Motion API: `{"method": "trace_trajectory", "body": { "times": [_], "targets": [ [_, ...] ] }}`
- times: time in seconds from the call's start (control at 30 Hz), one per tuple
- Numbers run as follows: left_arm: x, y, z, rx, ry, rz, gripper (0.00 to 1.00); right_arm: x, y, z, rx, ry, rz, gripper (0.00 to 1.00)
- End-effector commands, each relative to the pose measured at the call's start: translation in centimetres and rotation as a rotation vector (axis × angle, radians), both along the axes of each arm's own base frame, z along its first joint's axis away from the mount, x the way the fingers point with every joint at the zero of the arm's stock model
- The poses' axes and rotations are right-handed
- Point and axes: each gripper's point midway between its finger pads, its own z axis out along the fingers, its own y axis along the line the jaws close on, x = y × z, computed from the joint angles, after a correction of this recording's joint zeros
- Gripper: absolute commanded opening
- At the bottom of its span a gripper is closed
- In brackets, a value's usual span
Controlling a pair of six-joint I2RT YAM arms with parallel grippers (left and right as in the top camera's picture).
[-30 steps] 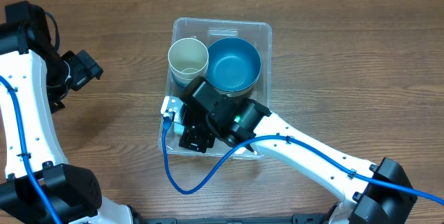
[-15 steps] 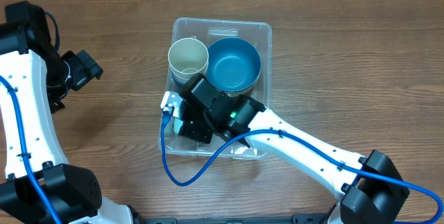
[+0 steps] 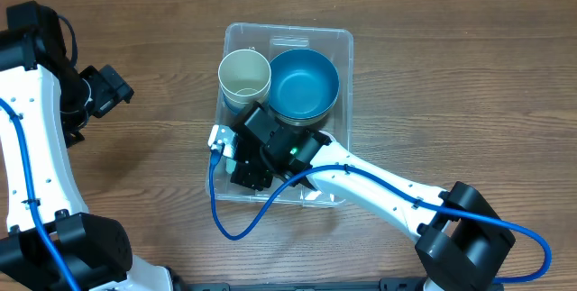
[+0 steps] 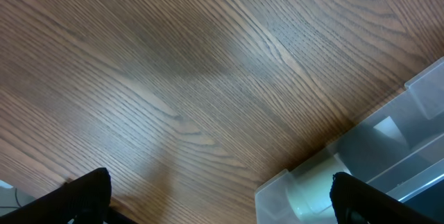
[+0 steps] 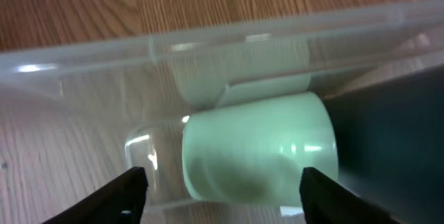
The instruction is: Pack container
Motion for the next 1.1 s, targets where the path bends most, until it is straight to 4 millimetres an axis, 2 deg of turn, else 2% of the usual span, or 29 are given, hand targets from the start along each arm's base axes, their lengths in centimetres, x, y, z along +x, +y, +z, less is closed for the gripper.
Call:
{"method": "trace_trajectory", "body": {
  "times": [0.0,0.27,0.6,0.77,0.9,1.0,1.07],
  "targets": [
    [0.3,0.2,0.2,0.003,-0.011,-0.018,1.0,0.2,0.1,0.1,0.012,-0.008,0.004,0.75],
    [0.3,0.2,0.2,0.003,-0.011,-0.018,1.0,0.5,-0.4,-0.9,-0.016,-0.023,-0.008,0.75],
    [0.3,0.2,0.2,0.003,-0.011,-0.018,1.0,1.0,-0.6,-0.6,-0.003,0.0,-0.105,0.71],
    [0.3,0.2,0.2,0.003,-0.011,-0.018,1.0,1.4,-0.8,1.8,0.05,-0.002,-0.198,0.66],
    [0.3,0.2,0.2,0.003,-0.011,-0.018,1.0,1.4,-0.9,3.9,0.101,-0.005,-0.238,0.55],
    [0.3,0.2,0.2,0.003,-0.011,-0.018,1.0,1.3,-1.0,5.3,0.125,-0.029,-0.225,0.56],
    [0.3,0.2,0.2,0.003,-0.011,-0.018,1.0,1.2,-1.1,6.2,0.136,-0.037,-0.222,0.61]
  ]
}}
